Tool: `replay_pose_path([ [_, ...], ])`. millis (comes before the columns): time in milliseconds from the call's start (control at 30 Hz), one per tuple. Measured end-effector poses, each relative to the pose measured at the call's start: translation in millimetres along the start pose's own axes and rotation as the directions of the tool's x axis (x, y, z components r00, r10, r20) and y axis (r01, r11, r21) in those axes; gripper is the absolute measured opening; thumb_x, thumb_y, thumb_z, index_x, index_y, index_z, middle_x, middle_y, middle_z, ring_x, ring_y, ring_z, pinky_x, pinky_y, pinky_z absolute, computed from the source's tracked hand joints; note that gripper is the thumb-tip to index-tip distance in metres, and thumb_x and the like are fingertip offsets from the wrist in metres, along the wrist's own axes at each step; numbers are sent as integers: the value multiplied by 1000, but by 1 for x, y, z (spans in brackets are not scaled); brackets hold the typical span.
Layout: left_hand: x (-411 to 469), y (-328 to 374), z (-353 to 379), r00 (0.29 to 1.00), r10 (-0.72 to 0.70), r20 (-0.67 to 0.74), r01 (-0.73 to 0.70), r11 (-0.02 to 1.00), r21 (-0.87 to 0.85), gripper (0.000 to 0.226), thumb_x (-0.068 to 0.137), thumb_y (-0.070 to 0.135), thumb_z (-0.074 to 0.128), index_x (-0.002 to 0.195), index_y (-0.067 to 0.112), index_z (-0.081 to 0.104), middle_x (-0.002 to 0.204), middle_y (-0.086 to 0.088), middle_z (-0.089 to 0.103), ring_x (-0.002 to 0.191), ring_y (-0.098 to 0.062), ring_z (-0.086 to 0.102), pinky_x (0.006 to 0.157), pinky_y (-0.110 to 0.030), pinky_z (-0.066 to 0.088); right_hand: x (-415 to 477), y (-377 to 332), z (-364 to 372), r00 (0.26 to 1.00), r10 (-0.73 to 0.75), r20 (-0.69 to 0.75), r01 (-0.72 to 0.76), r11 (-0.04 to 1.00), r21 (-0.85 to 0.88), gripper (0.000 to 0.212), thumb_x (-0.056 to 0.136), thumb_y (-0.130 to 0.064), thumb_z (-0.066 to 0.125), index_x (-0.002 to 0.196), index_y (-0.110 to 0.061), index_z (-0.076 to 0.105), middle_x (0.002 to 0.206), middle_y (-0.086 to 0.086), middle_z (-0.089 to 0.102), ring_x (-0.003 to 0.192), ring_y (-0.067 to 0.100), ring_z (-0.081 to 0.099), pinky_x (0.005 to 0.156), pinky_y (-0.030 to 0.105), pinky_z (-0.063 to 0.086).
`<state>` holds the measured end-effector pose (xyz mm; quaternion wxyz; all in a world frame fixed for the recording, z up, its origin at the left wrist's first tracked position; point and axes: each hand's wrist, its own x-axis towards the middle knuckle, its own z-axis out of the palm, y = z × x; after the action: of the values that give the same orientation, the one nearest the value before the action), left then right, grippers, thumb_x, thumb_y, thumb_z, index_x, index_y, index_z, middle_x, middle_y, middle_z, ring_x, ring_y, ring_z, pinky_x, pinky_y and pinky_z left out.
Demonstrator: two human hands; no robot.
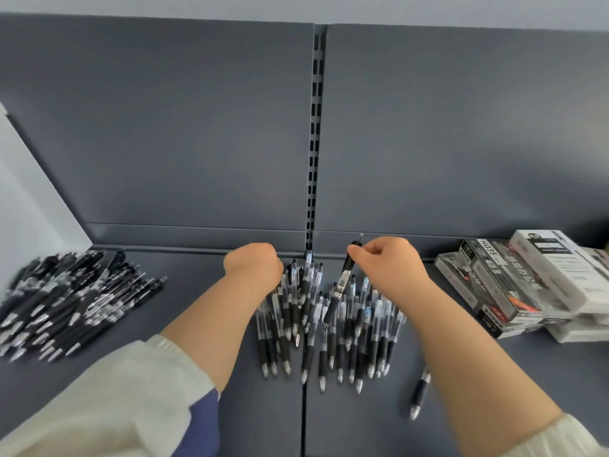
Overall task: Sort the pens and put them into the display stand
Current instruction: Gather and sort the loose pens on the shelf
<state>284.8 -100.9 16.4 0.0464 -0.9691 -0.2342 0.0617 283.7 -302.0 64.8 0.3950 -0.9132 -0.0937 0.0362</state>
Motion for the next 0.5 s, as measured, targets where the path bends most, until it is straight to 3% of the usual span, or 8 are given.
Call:
replay_pose_path([
  [133, 14, 10, 3, 997, -20, 78, 26, 996, -85, 41, 97, 34, 35, 65, 16, 51, 62, 2, 49, 54, -16, 44, 49, -22, 29, -3, 2, 3, 1000, 14, -10, -14, 1000, 19, 35, 90, -34, 56, 65, -11, 45, 57, 7, 33, 53, 21, 28, 53, 26, 28],
  [267, 13, 15, -1, 996, -16, 86, 26, 994, -109, 44, 97, 32, 35, 59, 14, 47, 57, 1, 43, 50, -17, 39, 47, -21, 26, 0, 2, 6, 999, 31, -44, -30, 999, 42, 40, 90, -34, 55, 68, -2, 50, 59, 9, 36, 54, 20, 32, 54, 26, 32],
  [367, 9, 15, -11, 1000, -20, 11, 22, 990, -136, 45, 98, 34, 32, 61, 12, 47, 57, 1, 43, 50, -19, 44, 45, -21, 26, 3, -2, 4, 996, 18, -84, -10, 996, 93, 44, 90, -35, 56, 75, 7, 56, 59, 10, 40, 54, 19, 35, 55, 26, 34],
  [433, 3, 12, -17, 996, -8, -90, -10, 980, -198, 42, 99, 37, 31, 70, 11, 47, 62, 1, 46, 59, -22, 52, 46, -22, 28, 4, -8, 0, 995, -4, -95, 13, 995, 103, 41, 90, -35, 56, 72, 2, 56, 55, 7, 39, 50, 20, 34, 52, 25, 35],
  [500, -7, 6, -25, 975, 4, -221, -64, 962, -266, 40, 98, 40, 30, 76, 12, 49, 64, 1, 47, 60, -21, 50, 45, -24, 27, 5, -14, -3, 994, -29, -107, 42, 992, 118, 40, 91, -35, 55, 72, 0, 58, 50, 3, 37, 44, 16, 32, 48, 22, 34],
])
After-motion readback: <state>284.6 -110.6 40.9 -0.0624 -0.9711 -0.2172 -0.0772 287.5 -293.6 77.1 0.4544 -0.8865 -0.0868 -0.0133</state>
